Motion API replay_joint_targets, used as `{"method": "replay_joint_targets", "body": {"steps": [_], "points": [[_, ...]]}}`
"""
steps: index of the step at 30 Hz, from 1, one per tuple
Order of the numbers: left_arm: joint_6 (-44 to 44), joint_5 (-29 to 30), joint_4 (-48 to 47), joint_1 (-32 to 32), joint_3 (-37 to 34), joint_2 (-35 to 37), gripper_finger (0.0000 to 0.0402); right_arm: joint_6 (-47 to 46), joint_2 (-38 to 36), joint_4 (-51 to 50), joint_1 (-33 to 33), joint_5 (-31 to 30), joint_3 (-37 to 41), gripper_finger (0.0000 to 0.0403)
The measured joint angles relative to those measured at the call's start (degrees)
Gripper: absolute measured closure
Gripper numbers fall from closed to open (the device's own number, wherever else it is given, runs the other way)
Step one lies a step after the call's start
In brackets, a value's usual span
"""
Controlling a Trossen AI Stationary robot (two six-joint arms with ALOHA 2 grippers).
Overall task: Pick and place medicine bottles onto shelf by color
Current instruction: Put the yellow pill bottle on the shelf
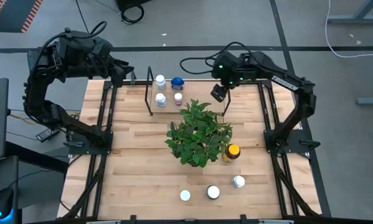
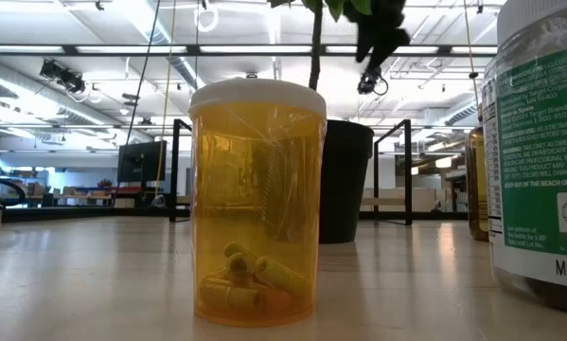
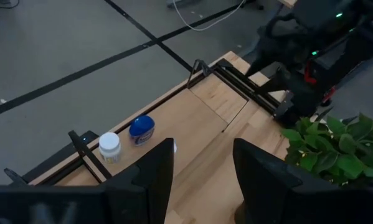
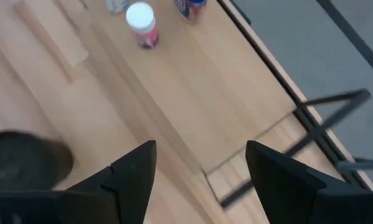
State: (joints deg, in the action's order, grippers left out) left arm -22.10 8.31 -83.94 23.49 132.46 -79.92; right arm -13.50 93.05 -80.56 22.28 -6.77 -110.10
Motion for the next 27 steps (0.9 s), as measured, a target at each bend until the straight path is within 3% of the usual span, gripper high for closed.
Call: {"method": "replay_joint_targets", "body": {"steps": [12, 17, 21, 27], "points": [[-0.23, 0.06, 0.01, 0.00, 0.00, 0.00, 0.0230, -1.08, -7.30, -7.90, -0.06, 0.26, 0.00, 0.0148], [3.44, 4.53, 0.07, 0.00, 0.00, 0.00, 0.0230, -2.84, -10.97, -9.22, -2.18, -0.25, 1.00, 0.0148], [4.57, 5.21, 0.31, 0.17, 0.00, 0.00, 0.0230, -7.18, -15.66, -9.40, -5.85, -2.74, 5.58, 0.0148], [3.34, 5.18, 0.97, 0.15, 0.00, -0.29, 0.0230, -18.72, -24.58, -7.38, -12.69, -3.47, 19.17, 0.0148]]}}
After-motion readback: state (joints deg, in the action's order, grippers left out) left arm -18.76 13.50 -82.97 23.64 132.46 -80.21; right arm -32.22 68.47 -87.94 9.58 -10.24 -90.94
